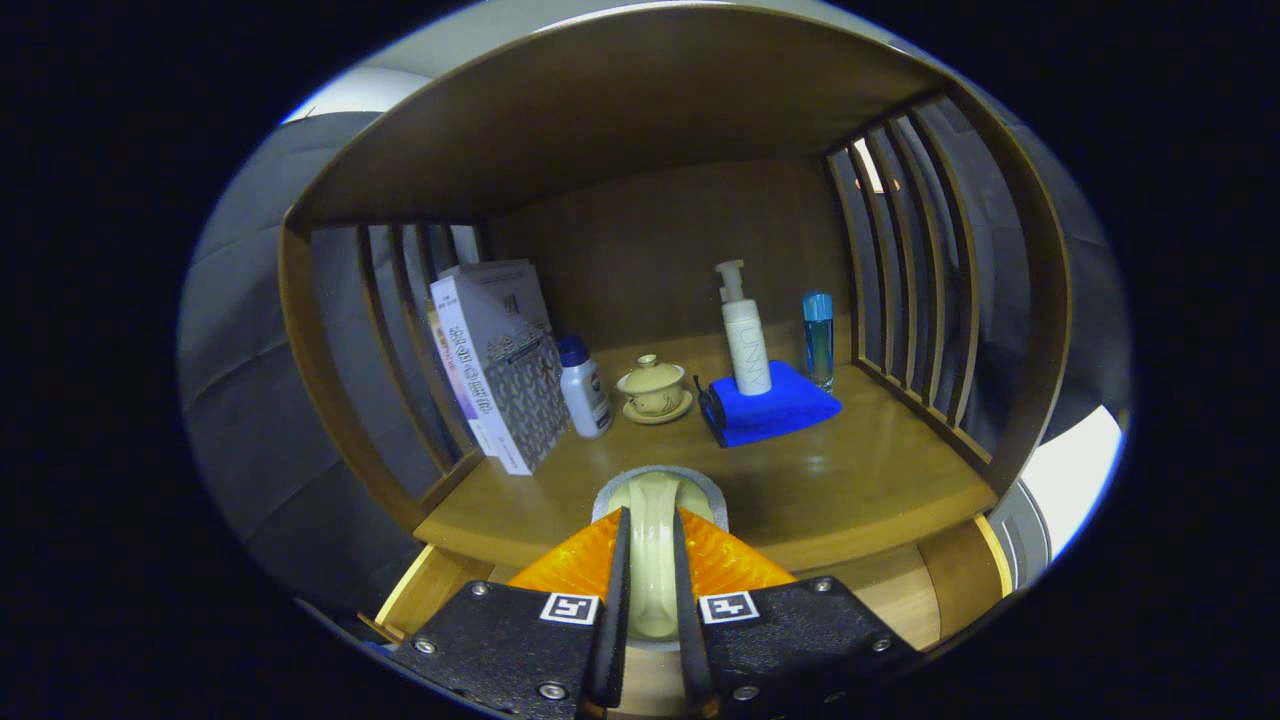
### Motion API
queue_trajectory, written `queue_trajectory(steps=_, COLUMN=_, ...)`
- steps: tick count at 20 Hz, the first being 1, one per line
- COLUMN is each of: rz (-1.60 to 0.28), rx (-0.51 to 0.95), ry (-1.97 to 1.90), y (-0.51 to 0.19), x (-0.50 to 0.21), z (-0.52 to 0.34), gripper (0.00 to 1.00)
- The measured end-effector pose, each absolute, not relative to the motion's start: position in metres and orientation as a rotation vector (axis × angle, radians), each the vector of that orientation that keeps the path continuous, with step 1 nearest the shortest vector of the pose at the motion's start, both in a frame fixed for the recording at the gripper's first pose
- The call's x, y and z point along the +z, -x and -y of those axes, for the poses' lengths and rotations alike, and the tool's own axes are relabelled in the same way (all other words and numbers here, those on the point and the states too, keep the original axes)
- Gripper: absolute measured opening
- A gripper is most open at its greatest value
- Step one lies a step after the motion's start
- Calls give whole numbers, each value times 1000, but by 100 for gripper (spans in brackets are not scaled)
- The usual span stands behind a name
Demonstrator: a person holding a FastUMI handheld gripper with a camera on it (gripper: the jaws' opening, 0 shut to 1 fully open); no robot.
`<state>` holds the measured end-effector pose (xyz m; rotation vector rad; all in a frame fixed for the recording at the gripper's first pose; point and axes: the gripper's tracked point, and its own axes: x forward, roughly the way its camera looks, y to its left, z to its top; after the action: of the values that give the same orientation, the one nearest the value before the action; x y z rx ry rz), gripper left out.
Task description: Pull open the drawer, take out the items inside it, and place them on the countertop above the cabinet.
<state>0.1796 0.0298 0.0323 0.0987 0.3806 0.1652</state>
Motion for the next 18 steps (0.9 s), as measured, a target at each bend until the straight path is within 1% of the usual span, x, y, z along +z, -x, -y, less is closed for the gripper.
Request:
queue_trajectory(steps=7, rz=-381, rx=106, ry=-87, y=-229, x=29, z=-26, gripper=23)
queue_trajectory(steps=13, rz=-380, rx=96, ry=-73, y=-248, x=19, z=-28, gripper=24)
queue_trajectory(steps=17, rz=-346, rx=85, ry=-45, y=-257, x=20, z=-27, gripper=27)
queue_trajectory(steps=18, rz=-346, rx=90, ry=-48, y=-258, x=19, z=-29, gripper=30)
